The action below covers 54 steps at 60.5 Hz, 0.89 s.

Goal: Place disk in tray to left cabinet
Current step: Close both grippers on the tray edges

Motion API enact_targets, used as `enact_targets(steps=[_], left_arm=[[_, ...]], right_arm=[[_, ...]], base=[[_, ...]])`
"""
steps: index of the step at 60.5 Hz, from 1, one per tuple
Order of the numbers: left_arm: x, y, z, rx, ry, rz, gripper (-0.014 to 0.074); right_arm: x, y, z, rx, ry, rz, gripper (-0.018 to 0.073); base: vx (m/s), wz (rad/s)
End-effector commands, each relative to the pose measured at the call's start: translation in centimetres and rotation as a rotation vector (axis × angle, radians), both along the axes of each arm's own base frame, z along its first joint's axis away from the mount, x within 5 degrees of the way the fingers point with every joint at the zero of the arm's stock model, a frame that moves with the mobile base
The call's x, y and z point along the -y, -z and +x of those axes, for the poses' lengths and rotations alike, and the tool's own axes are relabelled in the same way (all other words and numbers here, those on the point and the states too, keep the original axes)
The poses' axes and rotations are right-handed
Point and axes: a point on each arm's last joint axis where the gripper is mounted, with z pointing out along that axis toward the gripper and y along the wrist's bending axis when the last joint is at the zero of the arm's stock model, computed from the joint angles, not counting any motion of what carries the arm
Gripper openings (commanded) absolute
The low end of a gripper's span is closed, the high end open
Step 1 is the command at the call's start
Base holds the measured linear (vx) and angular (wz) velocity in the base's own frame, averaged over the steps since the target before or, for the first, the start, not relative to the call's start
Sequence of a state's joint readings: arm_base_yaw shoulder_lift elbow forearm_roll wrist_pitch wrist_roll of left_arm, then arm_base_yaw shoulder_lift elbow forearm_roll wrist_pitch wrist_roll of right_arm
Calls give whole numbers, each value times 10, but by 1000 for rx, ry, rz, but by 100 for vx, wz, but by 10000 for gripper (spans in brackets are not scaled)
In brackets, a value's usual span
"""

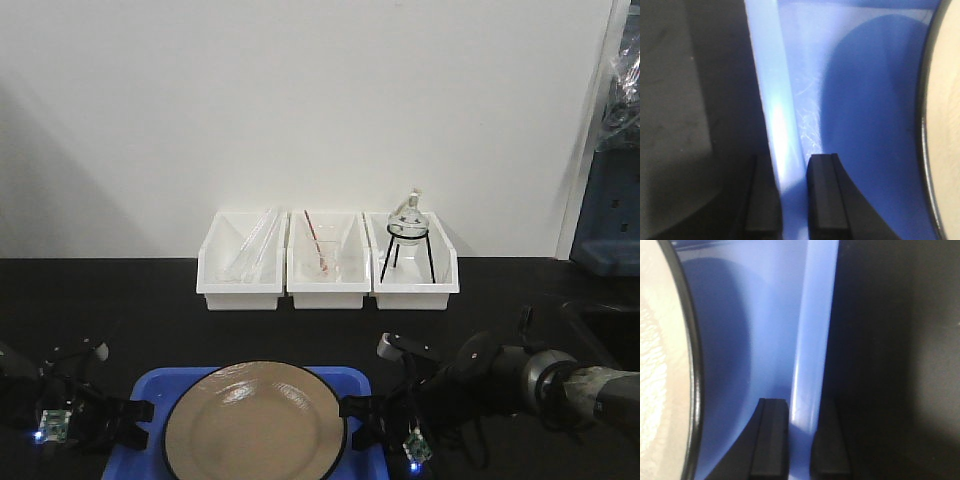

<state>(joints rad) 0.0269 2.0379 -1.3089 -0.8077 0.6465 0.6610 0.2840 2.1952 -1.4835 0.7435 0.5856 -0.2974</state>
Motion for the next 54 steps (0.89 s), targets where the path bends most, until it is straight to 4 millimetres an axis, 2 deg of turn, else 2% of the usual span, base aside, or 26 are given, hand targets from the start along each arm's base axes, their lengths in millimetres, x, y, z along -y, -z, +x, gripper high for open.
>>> enact_targets(steps=[1,12,27,38,44,54], left_arm=[[21,-32,-2,11,11,-129,-9],[21,-32,-3,-27,-49,-161,-3],[23,-33,-5,-85,-84,-204,-2],[24,-34,-6,-107,-100,-221,-2],[23,-40,-5,-85,-99,-217,-2],[23,-62,3,-71,-109,-213,-2]], right_arm=[[-10,-25,-5,-27,8,70,-4],[-12,-33,-5,-65,-13,77,-3],[-18,-65,8,-21,-30,118,-3],[-18,-81,12,-21,-42,83,-3],[-17,-86,15,-10,-45,63,-3],[-17,-90,15,-7,-45,71,-3]], base=[[0,0],[0,0],[0,0],[0,0],[0,0],[0,0]])
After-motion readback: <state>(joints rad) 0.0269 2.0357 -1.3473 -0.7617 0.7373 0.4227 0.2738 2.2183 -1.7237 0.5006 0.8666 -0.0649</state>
